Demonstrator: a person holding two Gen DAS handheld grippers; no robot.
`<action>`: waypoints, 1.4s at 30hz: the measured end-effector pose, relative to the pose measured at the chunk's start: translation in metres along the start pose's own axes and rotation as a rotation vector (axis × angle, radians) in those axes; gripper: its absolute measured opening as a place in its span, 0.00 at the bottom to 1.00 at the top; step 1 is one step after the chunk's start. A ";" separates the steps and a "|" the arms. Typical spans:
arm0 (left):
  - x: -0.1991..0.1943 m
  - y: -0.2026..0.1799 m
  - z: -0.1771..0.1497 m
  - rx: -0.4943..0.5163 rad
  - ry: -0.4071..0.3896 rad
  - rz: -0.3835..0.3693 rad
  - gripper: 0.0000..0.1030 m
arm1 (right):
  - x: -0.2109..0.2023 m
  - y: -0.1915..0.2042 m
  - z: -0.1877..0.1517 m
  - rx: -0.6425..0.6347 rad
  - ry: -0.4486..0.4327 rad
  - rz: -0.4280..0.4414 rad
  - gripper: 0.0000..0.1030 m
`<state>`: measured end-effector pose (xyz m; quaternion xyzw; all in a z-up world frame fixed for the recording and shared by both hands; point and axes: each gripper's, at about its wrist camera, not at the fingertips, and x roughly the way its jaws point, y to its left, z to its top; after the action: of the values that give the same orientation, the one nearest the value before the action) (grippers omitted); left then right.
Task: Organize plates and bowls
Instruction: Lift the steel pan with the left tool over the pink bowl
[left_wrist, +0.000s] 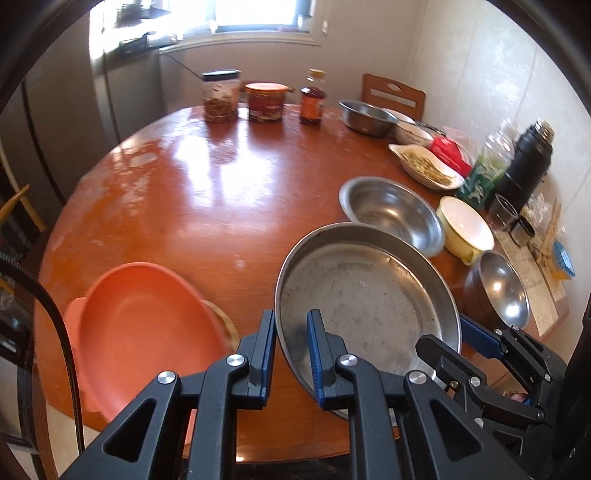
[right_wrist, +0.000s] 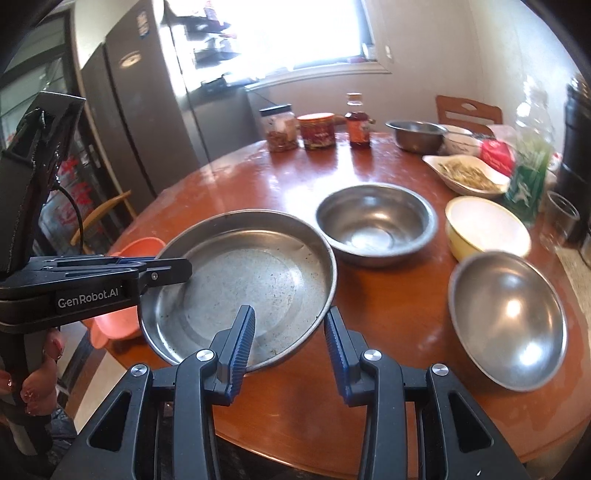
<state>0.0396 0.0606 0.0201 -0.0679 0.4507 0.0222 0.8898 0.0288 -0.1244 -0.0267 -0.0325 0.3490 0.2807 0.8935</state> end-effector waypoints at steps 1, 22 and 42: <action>-0.004 0.007 0.000 -0.011 -0.007 0.008 0.17 | 0.001 0.003 0.002 -0.007 -0.001 0.006 0.39; -0.038 0.098 -0.005 -0.155 -0.072 0.104 0.17 | 0.040 0.089 0.035 -0.175 -0.001 0.109 0.39; -0.031 0.155 -0.031 -0.246 -0.044 0.148 0.17 | 0.079 0.140 0.025 -0.270 0.075 0.164 0.39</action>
<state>-0.0189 0.2102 0.0118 -0.1426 0.4285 0.1446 0.8804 0.0179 0.0379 -0.0396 -0.1342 0.3427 0.3956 0.8415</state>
